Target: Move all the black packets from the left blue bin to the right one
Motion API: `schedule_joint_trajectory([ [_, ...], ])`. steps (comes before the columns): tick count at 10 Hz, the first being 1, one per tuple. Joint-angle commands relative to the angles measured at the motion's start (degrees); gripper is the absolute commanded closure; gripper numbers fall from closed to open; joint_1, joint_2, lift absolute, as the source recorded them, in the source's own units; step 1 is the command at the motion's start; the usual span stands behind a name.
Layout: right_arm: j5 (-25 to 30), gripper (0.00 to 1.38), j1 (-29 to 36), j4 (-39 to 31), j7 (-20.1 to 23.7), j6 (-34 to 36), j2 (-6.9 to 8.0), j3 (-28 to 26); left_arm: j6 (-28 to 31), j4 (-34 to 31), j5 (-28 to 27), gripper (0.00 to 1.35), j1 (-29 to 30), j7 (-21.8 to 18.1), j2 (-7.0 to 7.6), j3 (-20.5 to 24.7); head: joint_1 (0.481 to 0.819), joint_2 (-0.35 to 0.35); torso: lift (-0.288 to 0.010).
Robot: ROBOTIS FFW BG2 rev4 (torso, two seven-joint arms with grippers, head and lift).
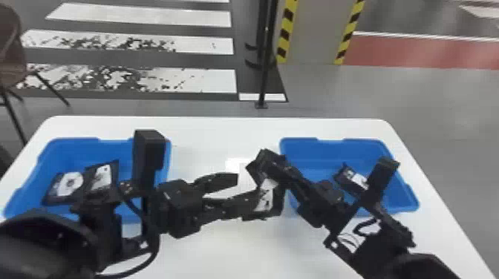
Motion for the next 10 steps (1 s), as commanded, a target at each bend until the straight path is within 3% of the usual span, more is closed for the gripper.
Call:
schedule_joint_trajectory([
  [1,0.33,1.28,-0.88,1.03,-0.01,0.0,-0.18,-3.3,-1.44,-0.42,0.73,0.12,1.84,-0.02,-0.46,2.84,0.695,-0.098,-0.14],
  [5,5.36,1.28,-7.77,8.91,-0.18,0.0,-2.9,-9.01,-1.16,-4.22,0.96,0.12,6.62,0.16,-0.98,8.33,0.695,-0.142,-0.14],
  [6,6.96,1.24,-9.18,11.3,-0.62,-0.14,-2.99,-10.04,-1.16,-4.22,1.07,0.12,6.9,0.16,-1.16,9.24,0.695,-0.154,-0.14],
  [7,7.65,1.02,-10.3,13.97,-1.15,-0.98,-2.9,-10.73,-1.16,-4.36,1.07,0.12,7.18,0.16,-1.16,9.7,0.695,-0.166,-0.14],
  [9,9.36,0.31,-10.87,15.52,-1.33,-1.69,-2.9,-11.53,-1.44,-5.2,0.96,0.12,8.17,0.25,-1.34,10.95,0.695,-0.181,-0.14],
  [10,10.73,0.13,-9.46,14.25,-1.41,-2.95,-2.72,-12.1,-1.72,-5.77,0.5,0.12,8.73,0.25,-1.6,12.1,0.695,-0.187,-0.14],
])
